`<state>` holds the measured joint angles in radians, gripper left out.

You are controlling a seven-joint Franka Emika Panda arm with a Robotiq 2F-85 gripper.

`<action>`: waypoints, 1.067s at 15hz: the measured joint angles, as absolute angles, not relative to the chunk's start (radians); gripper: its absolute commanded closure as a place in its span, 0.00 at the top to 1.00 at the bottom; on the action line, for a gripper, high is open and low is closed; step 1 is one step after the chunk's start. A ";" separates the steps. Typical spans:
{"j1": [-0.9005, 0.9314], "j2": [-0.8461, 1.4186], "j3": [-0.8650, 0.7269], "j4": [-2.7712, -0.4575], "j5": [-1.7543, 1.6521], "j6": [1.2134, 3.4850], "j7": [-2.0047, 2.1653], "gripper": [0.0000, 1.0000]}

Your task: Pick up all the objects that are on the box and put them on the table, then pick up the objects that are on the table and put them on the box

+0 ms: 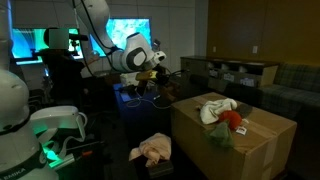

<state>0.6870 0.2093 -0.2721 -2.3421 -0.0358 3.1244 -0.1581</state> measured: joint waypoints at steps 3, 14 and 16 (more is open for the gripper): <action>0.684 0.215 -0.323 -2.282 -0.036 3.079 -0.158 0.03; 0.662 0.531 -0.442 -1.948 -0.036 3.007 -0.083 0.03; 0.649 0.586 -0.456 -1.903 -0.109 3.007 -0.009 0.03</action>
